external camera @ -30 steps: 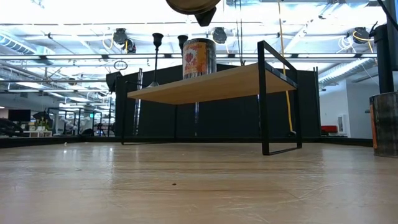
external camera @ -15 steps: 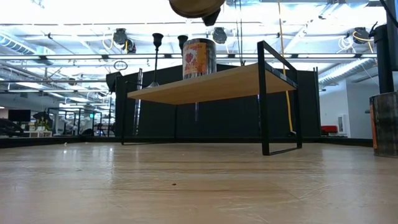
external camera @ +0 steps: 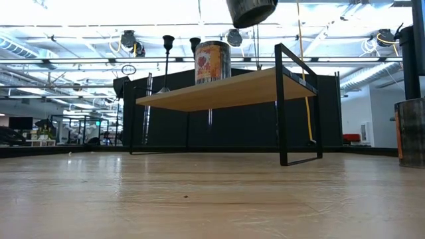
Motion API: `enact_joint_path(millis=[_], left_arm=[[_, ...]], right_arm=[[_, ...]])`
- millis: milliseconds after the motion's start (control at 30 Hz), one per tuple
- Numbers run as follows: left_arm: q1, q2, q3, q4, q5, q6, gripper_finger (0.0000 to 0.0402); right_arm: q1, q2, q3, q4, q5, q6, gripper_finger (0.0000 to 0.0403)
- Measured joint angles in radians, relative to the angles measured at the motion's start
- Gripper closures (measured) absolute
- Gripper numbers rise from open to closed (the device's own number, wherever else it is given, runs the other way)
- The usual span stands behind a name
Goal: Pick & Place candle stick holders
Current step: Put the brown scented candle on the shelf
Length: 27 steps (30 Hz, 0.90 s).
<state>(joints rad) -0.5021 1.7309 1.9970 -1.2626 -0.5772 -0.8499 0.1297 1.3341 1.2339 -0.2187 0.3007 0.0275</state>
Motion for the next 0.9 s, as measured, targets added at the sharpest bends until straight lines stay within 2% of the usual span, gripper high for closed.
enact_joint_path(millis=[200, 333, 500, 667, 767, 900], left_arm=[[0.018, 0.0, -0.105, 0.149, -0.004, -0.028, 0.0256], [0.027, 0.001, -0.179, 0.227, -0.045, -0.092, 0.0256], [0.031, 0.001, -0.251, 0.241, -0.123, -0.247, 0.0256], [0.03, 0.0, -0.295, 0.245, -0.184, -0.379, 0.0256], [0.024, 0.001, -0.319, 0.244, -0.214, -0.441, 0.0256], [0.015, 0.001, -0.347, 0.244, -0.238, -0.507, 0.0257]], right_arm=[[-0.127, -0.058, 0.0, -0.029, 0.01, -0.101, 0.006], [-0.222, -0.067, 0.0, -0.058, 0.002, -0.161, 0.006], [-0.35, -0.066, -0.004, -0.07, -0.155, -0.183, 0.006], [-0.457, -0.063, -0.078, 0.007, -0.288, -0.175, 0.006], [-0.506, -0.063, -0.154, 0.133, -0.4, -0.126, 0.006], [-0.543, -0.062, -0.282, 0.344, -0.48, -0.067, 0.006]])
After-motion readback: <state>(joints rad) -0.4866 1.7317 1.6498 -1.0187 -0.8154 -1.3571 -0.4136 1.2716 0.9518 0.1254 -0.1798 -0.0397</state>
